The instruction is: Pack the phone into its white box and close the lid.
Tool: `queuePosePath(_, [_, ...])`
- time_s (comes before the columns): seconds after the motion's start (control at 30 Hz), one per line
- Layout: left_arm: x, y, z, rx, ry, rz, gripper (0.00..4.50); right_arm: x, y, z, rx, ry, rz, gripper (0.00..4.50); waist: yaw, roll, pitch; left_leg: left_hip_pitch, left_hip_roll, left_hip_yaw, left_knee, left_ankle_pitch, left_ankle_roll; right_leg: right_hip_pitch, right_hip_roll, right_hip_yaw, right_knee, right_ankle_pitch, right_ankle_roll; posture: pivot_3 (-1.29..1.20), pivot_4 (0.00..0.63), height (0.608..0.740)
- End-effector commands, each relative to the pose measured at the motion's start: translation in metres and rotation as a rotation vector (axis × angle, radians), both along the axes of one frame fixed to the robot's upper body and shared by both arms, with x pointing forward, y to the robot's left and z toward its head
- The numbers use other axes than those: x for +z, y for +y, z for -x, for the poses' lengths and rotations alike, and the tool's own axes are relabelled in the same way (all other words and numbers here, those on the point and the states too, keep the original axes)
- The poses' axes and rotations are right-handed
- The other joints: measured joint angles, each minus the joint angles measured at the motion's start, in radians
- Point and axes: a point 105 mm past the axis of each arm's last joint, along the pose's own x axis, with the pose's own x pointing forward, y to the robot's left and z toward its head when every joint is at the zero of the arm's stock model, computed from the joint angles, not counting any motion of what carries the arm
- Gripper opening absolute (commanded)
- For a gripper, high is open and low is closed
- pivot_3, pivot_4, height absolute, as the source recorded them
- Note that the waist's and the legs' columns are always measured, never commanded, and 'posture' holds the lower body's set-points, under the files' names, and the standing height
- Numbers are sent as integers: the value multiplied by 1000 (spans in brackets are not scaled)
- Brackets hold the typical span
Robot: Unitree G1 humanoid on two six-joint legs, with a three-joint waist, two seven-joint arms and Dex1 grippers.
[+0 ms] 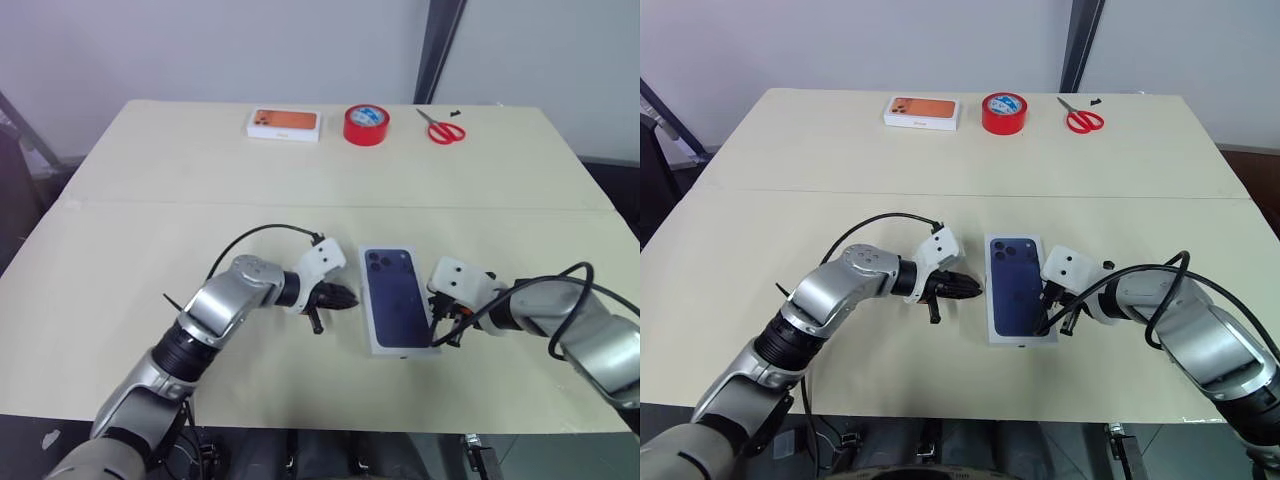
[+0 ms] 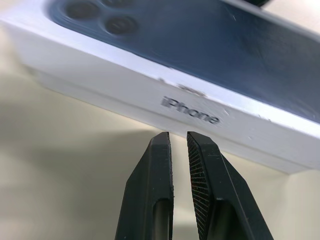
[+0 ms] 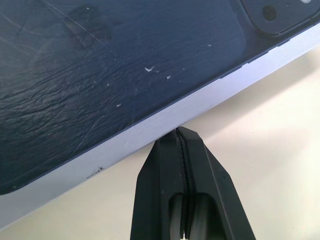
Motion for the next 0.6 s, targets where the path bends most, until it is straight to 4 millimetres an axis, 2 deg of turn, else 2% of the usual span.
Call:
queuePosePath(0.03, [15, 4, -3, 1, -40, 36, 592, 11, -1, -1, 16, -50, 11, 27, 0, 0, 0, 0, 0, 0, 0, 0, 0, 0, 0, 0, 0, 0, 0, 0, 150, 725])
queuePosePath(0.2, [32, 6, -15, 55, -73, 92, 592, 27, -20, -5, -1, -89, 24, 27, 3, 0, 0, 0, 0, 0, 0, 0, 0, 0, 0, 0, 0, 0, 0, 0, 150, 725])
queuePosePath(0.37, [49, -7, -23, 61, -101, 156, 592, 46, -17, 11, 95, -69, -59, 27, 3, 0, 0, 0, 0, 0, 1, 0, 0, 1, 1, 0, 0, 0, 0, 0, 150, 725])
queuePosePath(0.47, [47, -22, -28, 52, -109, 146, 592, 41, -9, 22, 131, -36, -82, 27, 3, 0, 0, 0, 0, 0, 1, 0, 0, 1, 1, 0, 0, 0, 0, 0, 150, 725])
queuePosePath(0.6, [45, -34, -29, 29, -110, 146, 592, 31, -6, 17, 90, -46, -86, 27, -2, 0, 0, 1, 1, 0, 1, 0, 0, 1, 2, 1, 0, 0, 0, 0, 150, 725])
